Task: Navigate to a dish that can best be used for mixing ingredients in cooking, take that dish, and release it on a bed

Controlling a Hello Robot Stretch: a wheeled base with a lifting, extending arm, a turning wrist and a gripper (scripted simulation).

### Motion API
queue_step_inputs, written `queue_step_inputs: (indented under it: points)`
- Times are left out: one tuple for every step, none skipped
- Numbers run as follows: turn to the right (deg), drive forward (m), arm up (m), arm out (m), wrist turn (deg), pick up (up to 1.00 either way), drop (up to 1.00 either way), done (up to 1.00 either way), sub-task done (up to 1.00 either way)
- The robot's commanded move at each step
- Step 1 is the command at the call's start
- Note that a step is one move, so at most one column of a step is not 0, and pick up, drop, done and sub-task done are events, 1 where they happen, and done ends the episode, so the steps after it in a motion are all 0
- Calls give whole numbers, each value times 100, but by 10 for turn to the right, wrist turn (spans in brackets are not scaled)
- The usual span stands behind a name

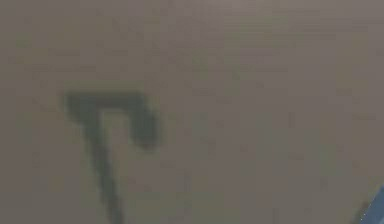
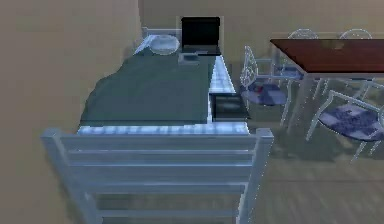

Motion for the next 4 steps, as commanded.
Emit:
queue_step_inputs:
  points:
    - [450,0,0,0,0,0,0,0,0]
    - [450,0,0,0,0,0,0,0,0]
    - [450,0,0,0,0,0,0,0,0]
    - [330,0,0,0,0,0,0,0,0]
